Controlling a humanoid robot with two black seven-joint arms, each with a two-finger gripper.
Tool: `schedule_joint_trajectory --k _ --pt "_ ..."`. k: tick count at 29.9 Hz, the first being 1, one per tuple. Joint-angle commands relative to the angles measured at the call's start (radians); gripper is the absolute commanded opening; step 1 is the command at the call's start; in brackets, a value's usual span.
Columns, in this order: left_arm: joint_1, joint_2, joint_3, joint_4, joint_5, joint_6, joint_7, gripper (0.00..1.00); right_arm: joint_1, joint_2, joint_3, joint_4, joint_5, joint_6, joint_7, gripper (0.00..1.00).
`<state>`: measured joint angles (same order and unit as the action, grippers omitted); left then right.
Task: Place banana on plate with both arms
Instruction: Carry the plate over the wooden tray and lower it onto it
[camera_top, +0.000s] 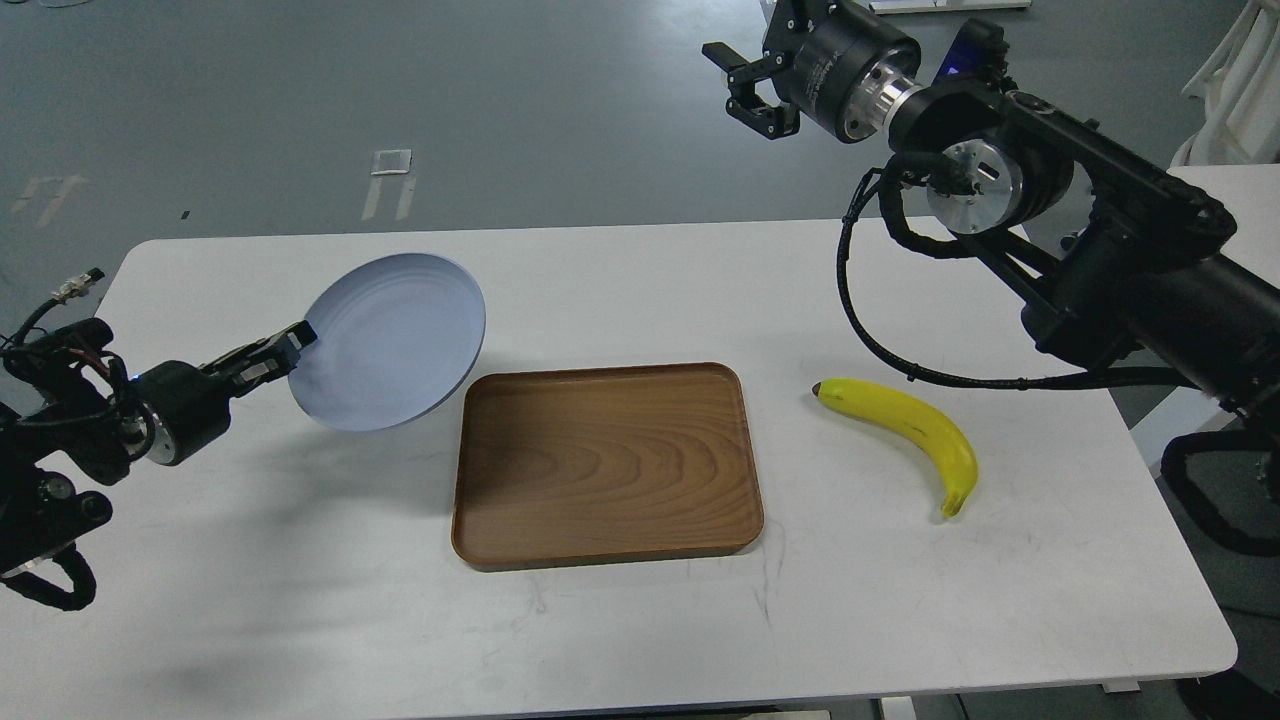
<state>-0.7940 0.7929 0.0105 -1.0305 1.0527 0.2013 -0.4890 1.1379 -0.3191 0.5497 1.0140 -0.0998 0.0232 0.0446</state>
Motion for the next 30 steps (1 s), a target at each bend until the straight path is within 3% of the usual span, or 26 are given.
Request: schedule_joint_trajectory --k 1,20,30 --pt "-0.039 -0.056 0.002 -0.010 0.069 -0.002 0.000 0.00 0.000 -0.003 -0.010 0.002 0.000 0.000 0.000 1.00" --pt "-0.119 -0.267 0.014 -0.025 0.181 -0.005 0.000 0.00 -0.001 -0.008 -0.013 0.003 0.000 0.003 0.000 1.00" --pt "-0.139 -0.386 0.112 0.073 0.179 -0.005 0.000 0.00 -0.003 -0.009 -0.013 0.003 0.000 0.001 0.000 1.00"
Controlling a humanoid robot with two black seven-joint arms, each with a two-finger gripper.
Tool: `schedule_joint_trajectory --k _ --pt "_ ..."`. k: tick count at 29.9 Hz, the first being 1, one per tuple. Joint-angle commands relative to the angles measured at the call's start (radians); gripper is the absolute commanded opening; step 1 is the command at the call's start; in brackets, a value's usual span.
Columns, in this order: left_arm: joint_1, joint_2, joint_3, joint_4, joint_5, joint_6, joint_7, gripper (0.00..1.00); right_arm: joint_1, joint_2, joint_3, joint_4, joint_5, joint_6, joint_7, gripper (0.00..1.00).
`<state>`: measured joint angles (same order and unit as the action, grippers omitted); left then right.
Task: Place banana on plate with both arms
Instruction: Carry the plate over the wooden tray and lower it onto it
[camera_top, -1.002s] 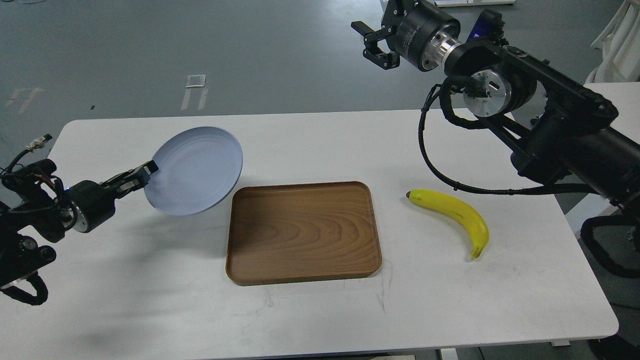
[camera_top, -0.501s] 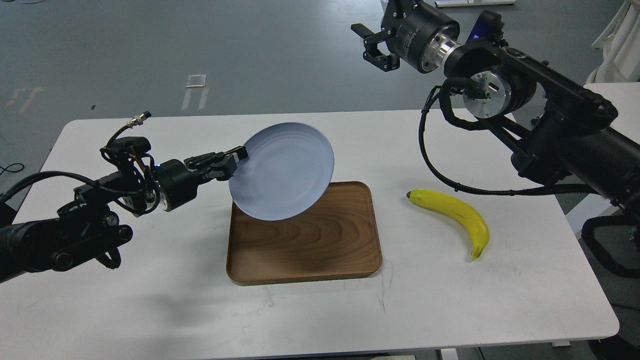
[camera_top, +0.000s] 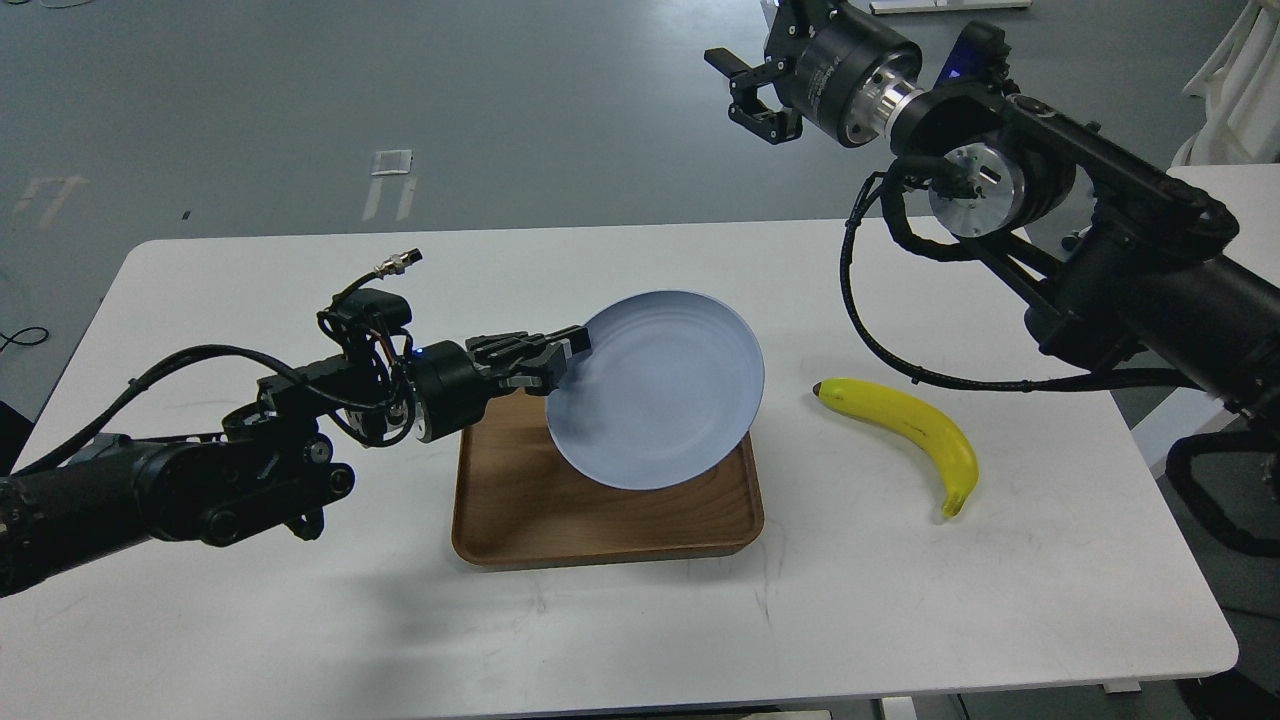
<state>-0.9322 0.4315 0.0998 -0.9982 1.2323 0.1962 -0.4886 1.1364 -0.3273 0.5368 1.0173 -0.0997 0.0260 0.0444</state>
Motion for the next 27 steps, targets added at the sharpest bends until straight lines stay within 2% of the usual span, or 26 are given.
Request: schedule_joint_trajectory --k 1,7,21,24,25,27 --pt "-0.001 -0.033 0.031 0.052 -0.001 0.000 0.000 0.00 -0.001 -0.001 0.000 0.000 0.000 0.000 0.000 1.00" --pt "0.001 -0.095 0.063 0.145 -0.001 0.000 0.000 0.00 -0.006 -0.016 0.000 0.004 0.002 0.002 0.000 1.00" --pt "0.006 -0.143 0.072 0.156 -0.002 0.006 0.000 0.01 -0.007 -0.024 0.000 0.009 0.002 0.000 0.000 1.00" --pt "0.007 -0.145 0.072 0.170 -0.002 0.006 0.000 0.18 -0.007 -0.024 0.002 0.009 0.002 0.000 0.000 1.00" --pt "0.009 -0.145 0.072 0.170 -0.002 0.006 0.000 0.36 -0.009 -0.028 0.002 0.009 0.002 0.000 0.000 1.00" --pt "0.010 -0.145 0.071 0.170 -0.004 0.006 0.001 0.54 -0.014 -0.032 0.002 0.009 0.002 0.000 0.000 1.00"
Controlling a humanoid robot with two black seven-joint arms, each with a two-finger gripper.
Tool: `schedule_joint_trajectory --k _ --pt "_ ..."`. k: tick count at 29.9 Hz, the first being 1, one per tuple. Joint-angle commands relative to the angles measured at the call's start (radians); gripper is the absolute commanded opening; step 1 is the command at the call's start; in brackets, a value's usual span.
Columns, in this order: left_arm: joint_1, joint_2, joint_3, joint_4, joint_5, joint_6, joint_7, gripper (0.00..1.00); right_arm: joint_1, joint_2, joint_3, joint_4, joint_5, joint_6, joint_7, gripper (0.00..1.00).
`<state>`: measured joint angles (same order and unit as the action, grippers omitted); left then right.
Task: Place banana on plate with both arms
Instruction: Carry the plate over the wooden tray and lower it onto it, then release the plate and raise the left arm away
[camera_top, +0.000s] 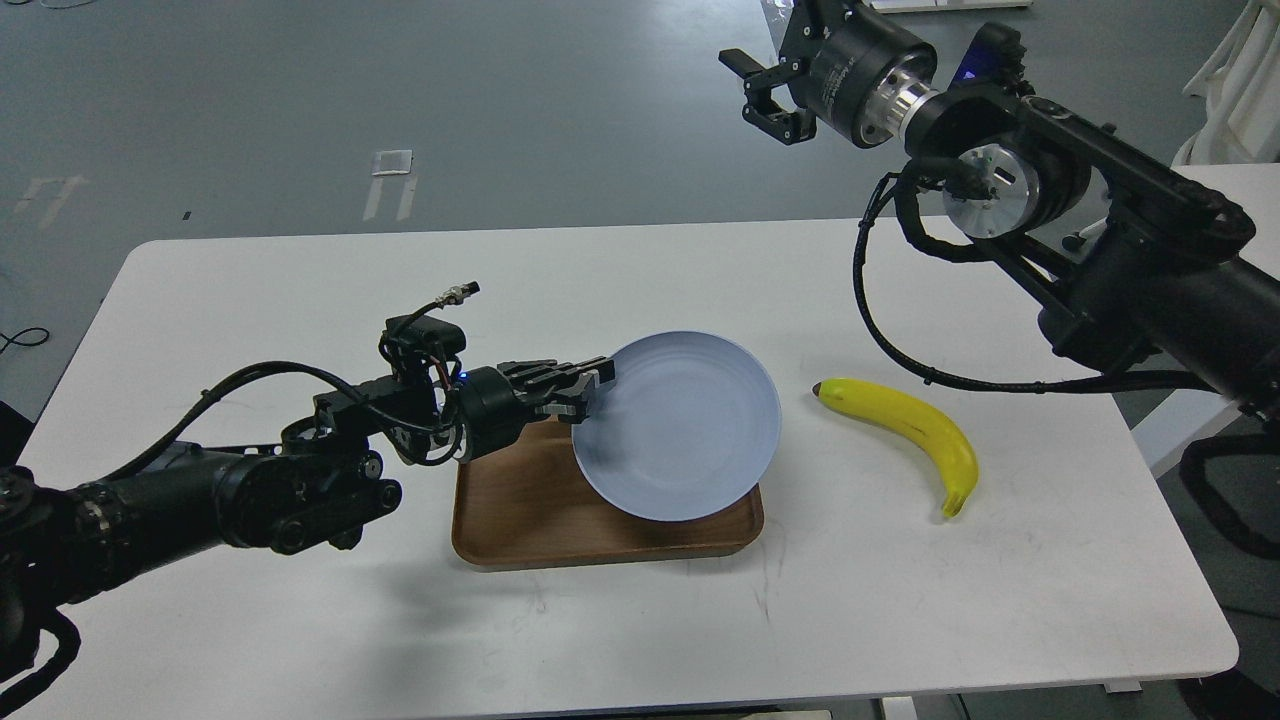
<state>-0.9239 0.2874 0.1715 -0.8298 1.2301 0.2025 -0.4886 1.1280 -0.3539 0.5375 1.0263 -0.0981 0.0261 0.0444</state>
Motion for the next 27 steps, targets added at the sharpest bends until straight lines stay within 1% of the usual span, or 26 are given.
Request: schedule_joint_trajectory --k 1,5,6,7,9,11,12,14,15,18,19,22,23,24,26,27 --pt "0.003 -0.001 -0.001 0.003 -0.003 0.000 0.005 0.61 -0.007 -0.007 0.001 0.000 0.000 0.000 0.000 1.00" --pt "0.005 0.004 -0.004 0.001 -0.008 0.002 0.013 0.71 -0.014 -0.007 0.001 0.001 0.000 0.000 0.000 1.00" --pt "0.005 0.006 -0.012 0.000 -0.014 0.002 0.013 0.75 -0.014 -0.008 0.001 0.001 0.000 0.000 0.000 1.00" --pt "0.003 0.010 -0.014 -0.003 -0.020 0.002 0.012 0.82 -0.014 -0.010 0.001 0.001 0.000 0.000 0.000 1.00" --pt "0.002 0.018 -0.014 -0.005 -0.020 0.000 0.008 0.84 -0.014 -0.010 0.001 0.001 0.000 0.000 0.000 1.00" --pt "0.002 0.022 -0.018 -0.005 -0.027 0.002 0.002 0.95 -0.014 -0.011 0.001 0.001 0.000 0.000 0.000 1.00" --pt "-0.001 0.024 -0.020 -0.005 -0.035 0.002 0.001 0.97 -0.014 -0.011 0.001 0.001 0.000 0.000 0.000 1.00" --pt "-0.013 0.042 -0.049 -0.011 -0.093 0.005 0.000 0.97 -0.014 -0.011 0.002 0.001 0.000 0.002 0.000 1.00" --pt "-0.026 0.062 -0.088 -0.015 -0.159 0.000 0.000 0.98 -0.014 -0.017 0.001 0.003 0.000 0.003 0.000 1.00" --pt "-0.110 0.082 -0.188 -0.022 -0.358 -0.026 0.000 0.98 -0.025 -0.036 0.001 0.018 -0.002 0.005 0.000 1.00" --pt "-0.110 0.082 -0.188 -0.022 -0.359 -0.026 0.000 0.98 -0.025 -0.036 0.001 0.018 -0.002 0.005 0.000 1.00" --pt "-0.141 0.088 -0.318 -0.015 -0.613 -0.132 0.000 0.98 -0.062 -0.057 0.001 0.049 -0.002 0.006 0.000 1.00" --pt "-0.144 0.095 -0.373 -0.011 -0.721 -0.187 0.002 0.98 -0.080 -0.068 0.001 0.066 -0.002 0.006 0.000 1.00" --pt "-0.142 0.099 -0.420 -0.011 -0.814 -0.227 0.045 0.98 -0.102 -0.077 0.005 0.078 -0.002 0.006 0.000 1.00" --pt "-0.135 0.099 -0.460 -0.011 -0.900 -0.245 0.105 0.98 -0.120 -0.086 0.012 0.086 -0.002 0.008 0.000 1.00" --pt "-0.122 0.101 -0.504 -0.011 -0.976 -0.248 0.169 0.98 -0.141 -0.091 0.022 0.090 -0.002 0.009 0.000 1.00"
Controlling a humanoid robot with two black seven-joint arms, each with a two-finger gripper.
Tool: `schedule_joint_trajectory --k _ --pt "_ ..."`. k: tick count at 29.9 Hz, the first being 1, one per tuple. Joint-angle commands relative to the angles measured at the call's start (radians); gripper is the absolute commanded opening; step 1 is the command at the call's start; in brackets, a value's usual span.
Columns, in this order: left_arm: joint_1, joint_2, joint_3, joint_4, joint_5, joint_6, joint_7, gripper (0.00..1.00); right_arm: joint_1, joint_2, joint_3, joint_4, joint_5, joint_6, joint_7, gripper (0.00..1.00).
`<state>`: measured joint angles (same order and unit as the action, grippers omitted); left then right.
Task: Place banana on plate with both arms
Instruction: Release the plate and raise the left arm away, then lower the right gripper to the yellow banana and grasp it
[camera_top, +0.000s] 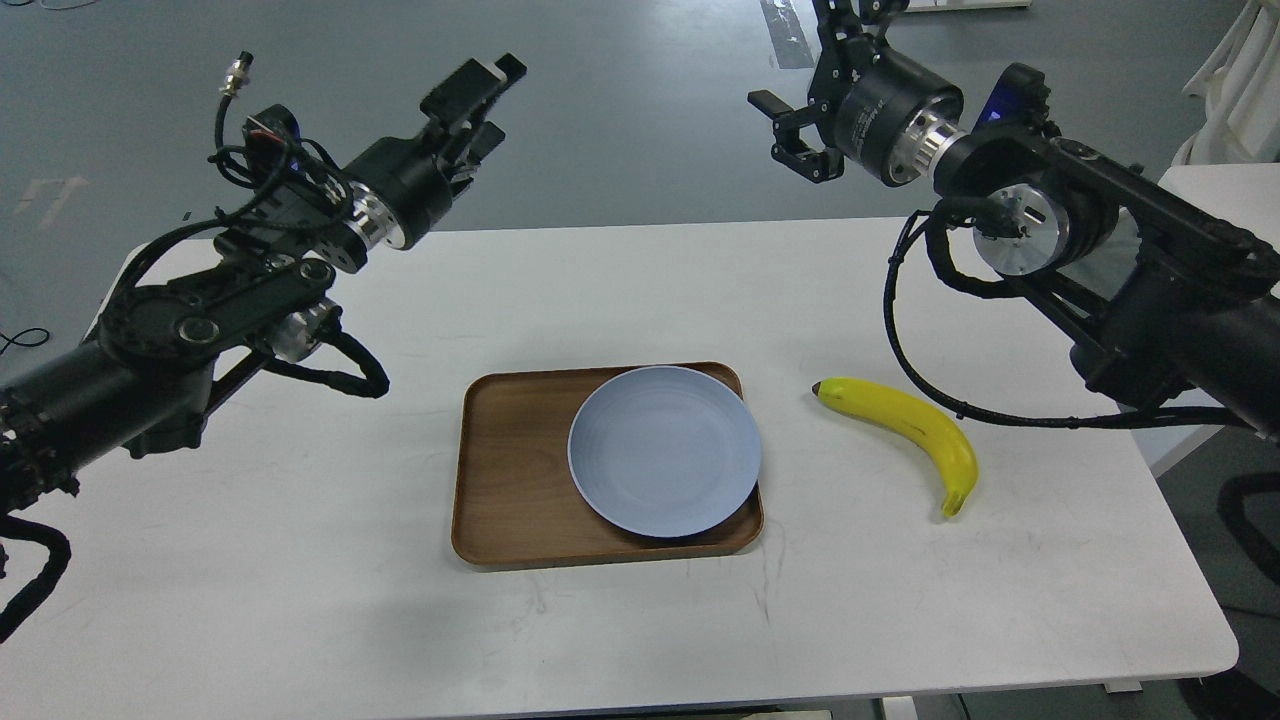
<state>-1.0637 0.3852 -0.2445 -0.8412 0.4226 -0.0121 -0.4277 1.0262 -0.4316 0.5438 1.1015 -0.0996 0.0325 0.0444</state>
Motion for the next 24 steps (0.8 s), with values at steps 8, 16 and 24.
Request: schedule_joint_trajectory --k 8,16,24 --pt "0.109 0.029 -0.297 -0.016 -0.337 -0.175 0.231 0.98 -0.121 -0.117 0.045 0.083 -0.003 0.010 0.000 1.00" --pt "0.152 0.054 -0.314 -0.016 -0.335 -0.201 0.228 0.98 -0.129 -0.416 -0.082 0.228 -0.596 0.035 0.011 1.00" --pt "0.162 0.070 -0.306 -0.018 -0.328 -0.201 0.225 0.98 -0.155 -0.601 -0.229 0.328 -1.052 0.035 0.028 1.00"
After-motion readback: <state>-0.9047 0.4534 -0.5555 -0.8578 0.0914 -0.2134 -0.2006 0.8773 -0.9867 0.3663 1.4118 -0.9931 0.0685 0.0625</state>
